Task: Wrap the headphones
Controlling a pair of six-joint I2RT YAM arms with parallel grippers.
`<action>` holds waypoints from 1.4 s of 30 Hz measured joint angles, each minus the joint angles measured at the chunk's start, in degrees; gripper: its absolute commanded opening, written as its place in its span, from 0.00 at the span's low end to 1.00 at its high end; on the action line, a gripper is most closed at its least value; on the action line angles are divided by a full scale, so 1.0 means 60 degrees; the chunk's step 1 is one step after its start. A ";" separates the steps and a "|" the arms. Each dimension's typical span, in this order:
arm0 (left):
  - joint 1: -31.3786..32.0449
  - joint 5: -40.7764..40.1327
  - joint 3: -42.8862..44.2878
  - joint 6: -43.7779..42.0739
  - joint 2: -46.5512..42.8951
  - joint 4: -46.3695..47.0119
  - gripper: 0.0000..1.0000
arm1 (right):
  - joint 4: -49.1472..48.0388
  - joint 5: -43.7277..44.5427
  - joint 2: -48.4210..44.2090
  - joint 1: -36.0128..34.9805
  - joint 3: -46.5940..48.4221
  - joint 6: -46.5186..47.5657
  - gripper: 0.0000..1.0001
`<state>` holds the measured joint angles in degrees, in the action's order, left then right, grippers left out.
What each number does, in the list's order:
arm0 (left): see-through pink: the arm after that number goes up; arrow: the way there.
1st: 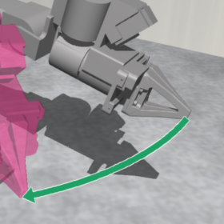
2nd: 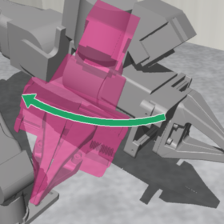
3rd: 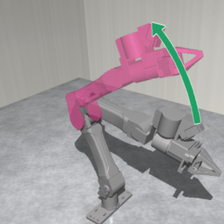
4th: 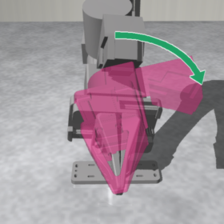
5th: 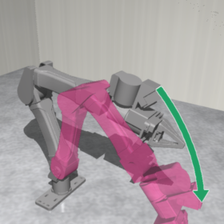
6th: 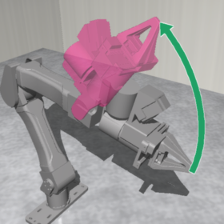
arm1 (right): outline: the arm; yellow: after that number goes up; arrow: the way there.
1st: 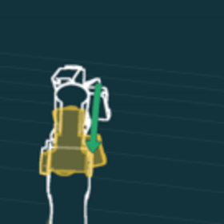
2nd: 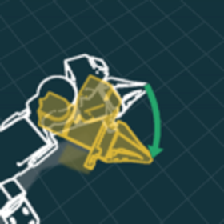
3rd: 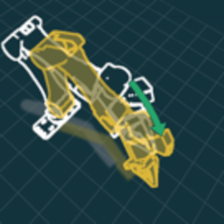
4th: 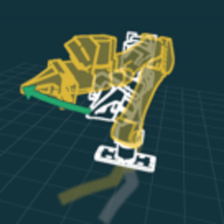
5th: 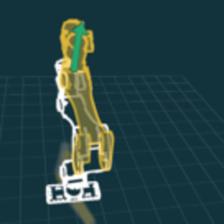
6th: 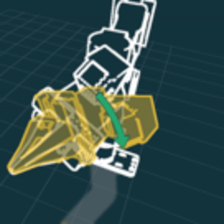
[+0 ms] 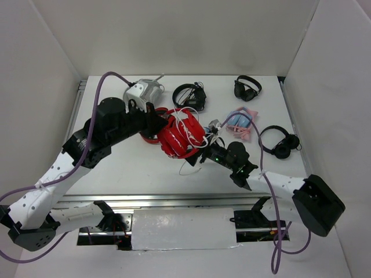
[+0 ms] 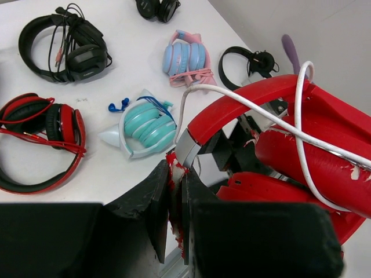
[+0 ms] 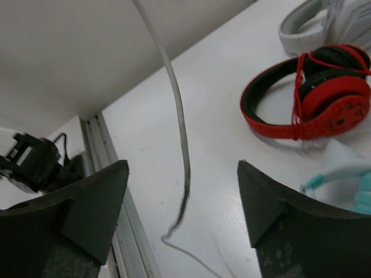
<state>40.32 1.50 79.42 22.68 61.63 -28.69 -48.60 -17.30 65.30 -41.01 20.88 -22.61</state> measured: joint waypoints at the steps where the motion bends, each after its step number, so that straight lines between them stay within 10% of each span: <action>1: -0.0055 0.0095 0.0000 0.0022 0.0000 0.0007 0.00 | -0.0146 -0.0055 0.0295 0.0004 0.0215 -0.0026 0.52; 4: -0.0211 0.0328 0.0000 0.0044 -0.0007 0.0055 0.00 | -0.0590 -0.0153 0.1224 0.0022 0.0831 -0.0098 0.00; 29: -0.3858 0.2353 0.0856 0.0645 0.0044 -0.0251 0.00 | 0.2579 0.1096 -0.1563 0.2051 -0.1643 -0.1687 0.00; 42: -0.3898 0.0138 -0.0240 0.1541 0.0601 0.1016 0.00 | 0.6171 0.2725 -0.2572 -0.1239 -0.0015 -0.0656 0.00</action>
<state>16.93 2.33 77.97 31.92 65.23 -22.59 -11.57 -0.95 49.87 -48.45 20.80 -26.55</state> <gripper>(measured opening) 0.225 0.010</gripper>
